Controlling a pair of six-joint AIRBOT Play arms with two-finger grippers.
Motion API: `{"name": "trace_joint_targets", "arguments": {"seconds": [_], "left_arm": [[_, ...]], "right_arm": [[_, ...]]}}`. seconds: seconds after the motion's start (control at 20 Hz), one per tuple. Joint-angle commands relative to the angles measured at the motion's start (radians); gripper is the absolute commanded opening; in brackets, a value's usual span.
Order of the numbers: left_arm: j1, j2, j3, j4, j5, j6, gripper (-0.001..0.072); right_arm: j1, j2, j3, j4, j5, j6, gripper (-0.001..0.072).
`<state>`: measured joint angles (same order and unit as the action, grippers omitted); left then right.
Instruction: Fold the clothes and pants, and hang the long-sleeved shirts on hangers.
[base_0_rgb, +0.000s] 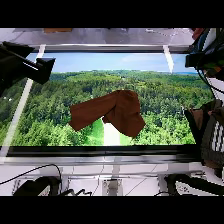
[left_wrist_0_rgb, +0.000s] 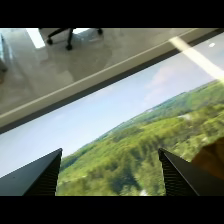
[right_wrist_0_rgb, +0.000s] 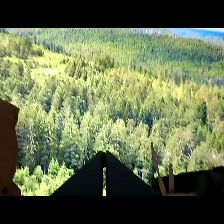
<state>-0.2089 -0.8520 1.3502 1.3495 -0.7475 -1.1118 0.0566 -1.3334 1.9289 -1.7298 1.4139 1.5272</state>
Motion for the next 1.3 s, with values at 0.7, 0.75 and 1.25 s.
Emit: {"name": "trace_joint_targets", "arguments": {"seconds": [0.7, 0.75, 1.25], "left_arm": [[0.014, -0.253, -0.006, -0.044, -0.037, -0.011, 0.0100], [0.032, -0.289, -0.020, 0.054, -0.052, -0.039, 0.0123], [0.419, -0.780, -0.037, -0.516, -0.541, -0.085, 0.0543]], "right_arm": [[-0.219, -0.014, -0.540, 0.339, -0.029, -0.318, 0.0015], [-0.219, -0.014, -0.546, 0.340, -0.038, -0.318, 0.0016], [-0.219, -0.013, -0.545, 0.350, -0.091, -0.318, 0.0016]]}}
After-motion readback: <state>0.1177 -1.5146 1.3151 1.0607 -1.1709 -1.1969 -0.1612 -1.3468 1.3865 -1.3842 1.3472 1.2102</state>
